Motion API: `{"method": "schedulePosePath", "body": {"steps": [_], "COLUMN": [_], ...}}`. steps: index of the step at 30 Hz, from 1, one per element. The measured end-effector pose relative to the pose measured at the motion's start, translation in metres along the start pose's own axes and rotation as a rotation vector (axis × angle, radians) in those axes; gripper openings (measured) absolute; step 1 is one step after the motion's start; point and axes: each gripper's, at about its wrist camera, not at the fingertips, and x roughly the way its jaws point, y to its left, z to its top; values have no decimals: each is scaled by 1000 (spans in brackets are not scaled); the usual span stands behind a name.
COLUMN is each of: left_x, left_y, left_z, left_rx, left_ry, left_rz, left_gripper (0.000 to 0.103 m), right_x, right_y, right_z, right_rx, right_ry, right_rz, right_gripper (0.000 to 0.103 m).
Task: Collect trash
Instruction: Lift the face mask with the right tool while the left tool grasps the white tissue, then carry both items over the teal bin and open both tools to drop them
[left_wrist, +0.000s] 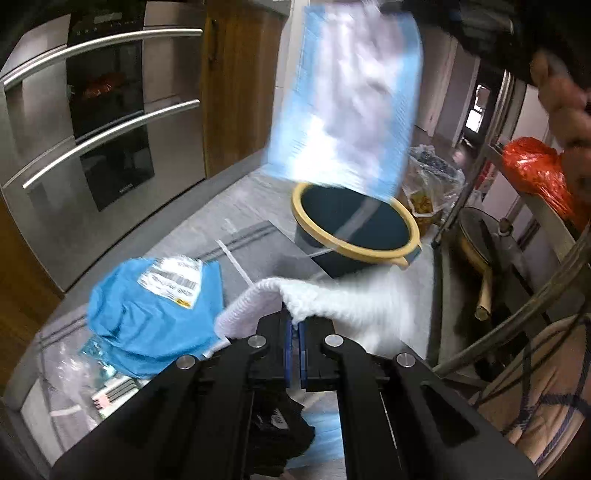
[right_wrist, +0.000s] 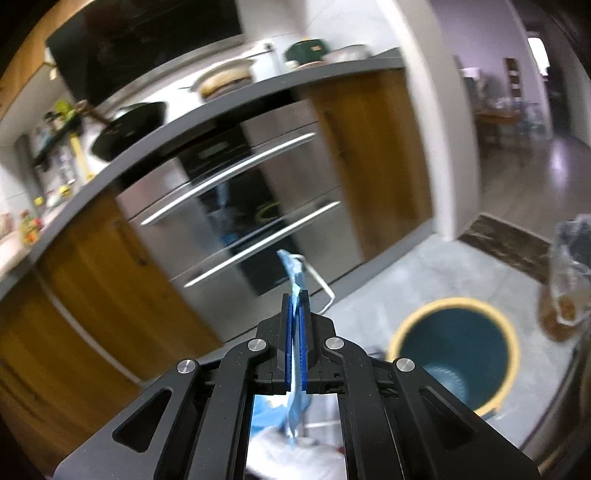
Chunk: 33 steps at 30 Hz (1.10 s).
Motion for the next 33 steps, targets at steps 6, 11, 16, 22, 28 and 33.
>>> {"method": "schedulePosePath", "body": {"steps": [6, 11, 16, 22, 28, 33], "left_x": [2, 12, 27, 61, 97, 122], "left_y": [10, 12, -1, -24, -43, -64], "left_z": [28, 57, 90, 118, 140, 156], "left_rx": [17, 17, 46, 99, 102, 118], "left_ry": [-3, -22, -45, -39, -31, -51], "left_rz": [79, 95, 73, 47, -4, -45], "left_gripper": [2, 2, 2, 2, 2, 2], "right_x": [12, 13, 19, 29, 48, 61], "right_y": [-31, -43, -58, -94, -138, -169], "right_z": [0, -2, 0, -1, -10, -23], "right_rx": [32, 23, 26, 76, 165, 228], "right_ry": [17, 21, 18, -4, 18, 51], "right_rz": [-96, -154, -216, -292, -382, -472], "right_gripper": [4, 4, 4, 4, 4, 4]}}
